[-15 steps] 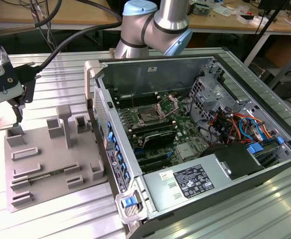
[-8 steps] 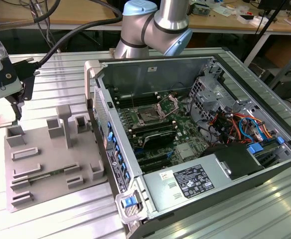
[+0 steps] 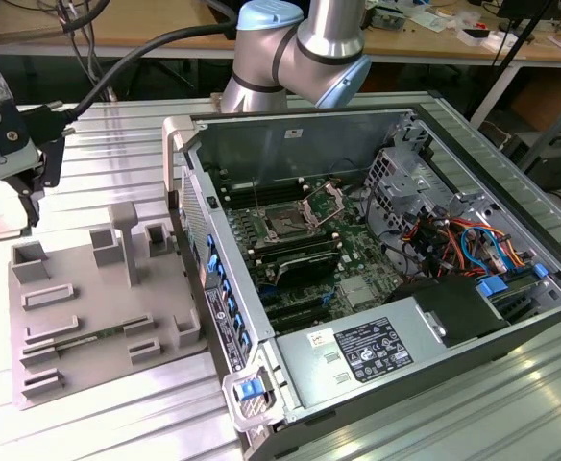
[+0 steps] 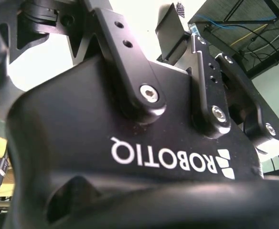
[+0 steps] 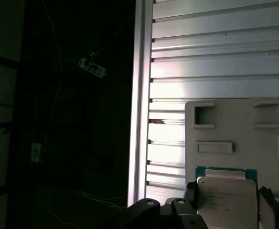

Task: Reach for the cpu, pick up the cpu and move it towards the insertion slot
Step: 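Pick up the cpu and move it towards the insertion slot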

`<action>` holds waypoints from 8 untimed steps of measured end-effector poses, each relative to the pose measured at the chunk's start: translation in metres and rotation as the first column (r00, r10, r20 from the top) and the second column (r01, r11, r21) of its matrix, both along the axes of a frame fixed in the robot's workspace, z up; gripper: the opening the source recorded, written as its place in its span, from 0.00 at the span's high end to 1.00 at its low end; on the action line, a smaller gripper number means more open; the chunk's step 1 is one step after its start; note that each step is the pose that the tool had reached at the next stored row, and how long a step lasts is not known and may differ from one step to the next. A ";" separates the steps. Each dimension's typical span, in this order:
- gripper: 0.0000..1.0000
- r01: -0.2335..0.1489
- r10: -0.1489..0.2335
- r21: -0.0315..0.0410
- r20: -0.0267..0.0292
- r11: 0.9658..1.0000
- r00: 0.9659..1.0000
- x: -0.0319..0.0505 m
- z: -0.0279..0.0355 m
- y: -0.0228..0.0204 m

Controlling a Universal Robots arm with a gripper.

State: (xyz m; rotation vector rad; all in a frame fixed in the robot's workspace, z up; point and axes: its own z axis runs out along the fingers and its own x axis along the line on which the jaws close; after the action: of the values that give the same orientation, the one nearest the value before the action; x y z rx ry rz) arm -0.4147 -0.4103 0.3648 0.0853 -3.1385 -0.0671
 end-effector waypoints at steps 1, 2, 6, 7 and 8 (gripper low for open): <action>0.45 0.000 0.000 0.000 0.000 1.000 1.000 0.0000 0.0005 0.0000; 0.45 0.000 0.000 0.000 0.000 1.000 1.000 0.0000 0.0010 0.0000; 0.45 0.000 0.000 0.000 0.000 1.000 1.000 0.0000 0.0042 0.0000; 0.45 0.000 0.000 0.000 0.000 1.000 1.000 0.0000 0.0050 0.0000; 0.45 0.000 0.000 0.000 0.000 1.000 1.000 0.0000 0.0055 0.0000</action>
State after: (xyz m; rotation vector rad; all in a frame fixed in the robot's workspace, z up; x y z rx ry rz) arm -0.4147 -0.4103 0.3703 0.0852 -3.1385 -0.0672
